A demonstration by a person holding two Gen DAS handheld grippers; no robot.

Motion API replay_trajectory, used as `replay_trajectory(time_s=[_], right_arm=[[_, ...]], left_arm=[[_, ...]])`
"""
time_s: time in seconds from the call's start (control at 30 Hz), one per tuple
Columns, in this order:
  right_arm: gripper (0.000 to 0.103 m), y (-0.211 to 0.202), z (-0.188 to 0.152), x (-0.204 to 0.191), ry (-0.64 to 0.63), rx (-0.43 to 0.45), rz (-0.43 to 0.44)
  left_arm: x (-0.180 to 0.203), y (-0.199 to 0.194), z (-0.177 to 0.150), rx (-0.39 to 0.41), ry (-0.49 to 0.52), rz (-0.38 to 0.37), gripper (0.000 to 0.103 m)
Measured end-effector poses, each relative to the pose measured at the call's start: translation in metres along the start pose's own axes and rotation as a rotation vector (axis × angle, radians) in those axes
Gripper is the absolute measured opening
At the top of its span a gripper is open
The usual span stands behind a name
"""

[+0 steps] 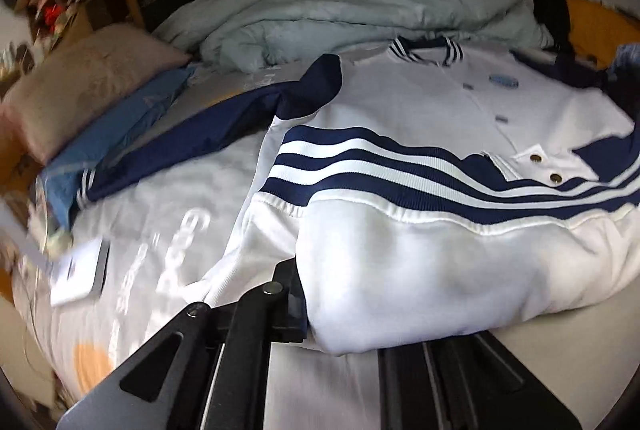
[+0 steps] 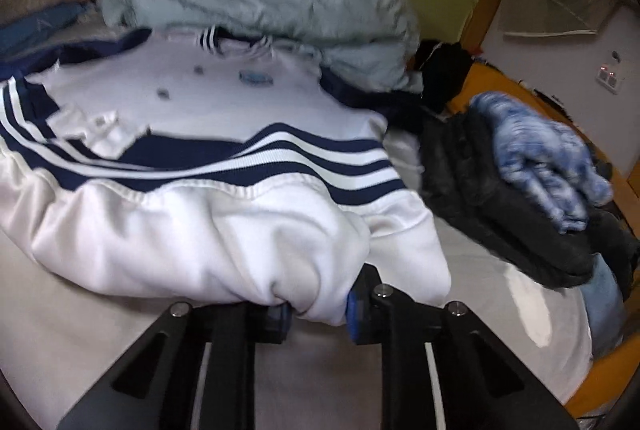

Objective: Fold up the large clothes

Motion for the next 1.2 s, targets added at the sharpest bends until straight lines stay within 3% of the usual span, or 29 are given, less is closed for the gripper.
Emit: replay_trajectory(time_s=[0.13, 0.27, 0.43, 0.53, 0.6, 0.7, 0.83, 1.0, 1.2], right_arm=[[0.018, -0.034, -0.022, 0.023, 0.093, -0.052, 0.053], [0.019, -0.052, -0.05, 0.03, 0.085, -0.113, 0.079], [0.022, -0.06, -0.058, 0.028, 0.064, -0.15, 0.077], [0.023, -0.057, -0.062, 0.031, 0.073, -0.225, 0.092], [0.025, -0.055, -0.058, 0.032, 0.057, -0.251, 0.1], [0.031, -0.049, -0.044, 0.033, 0.034, -0.322, 0.113], [0.052, -0.047, -0.012, 0.04, 0.078, -0.311, 0.142], [0.052, -0.035, 0.029, 0.034, 0.079, -0.232, 0.149], [0.05, 0.018, 0.07, 0.014, 0.043, -0.213, 0.123]], left_arm=[[0.01, -0.037, -0.034, -0.022, 0.031, -0.042, 0.011], [0.022, -0.047, -0.069, -0.112, 0.046, -0.075, 0.012], [0.022, -0.048, -0.07, -0.168, 0.008, -0.115, 0.013], [0.018, -0.045, -0.064, -0.226, -0.005, -0.172, 0.016], [0.014, -0.041, -0.059, -0.28, -0.017, -0.209, 0.024], [0.004, -0.037, -0.043, -0.305, -0.036, -0.268, 0.026], [-0.007, -0.036, -0.012, -0.262, -0.047, -0.294, 0.027], [-0.02, -0.009, 0.031, -0.229, -0.058, -0.294, 0.027], [-0.021, 0.047, 0.071, -0.219, -0.021, -0.284, 0.03]])
Point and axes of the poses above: each gripper's, at about its wrist camera, not at the fingertips, and y roughly the way its jaws point, x to its right, z to its top, the point moved 5 cm from there along y, roughly the way its jaws point, and after that the axes turned 12 degrees about y, right-handed, at the moved point
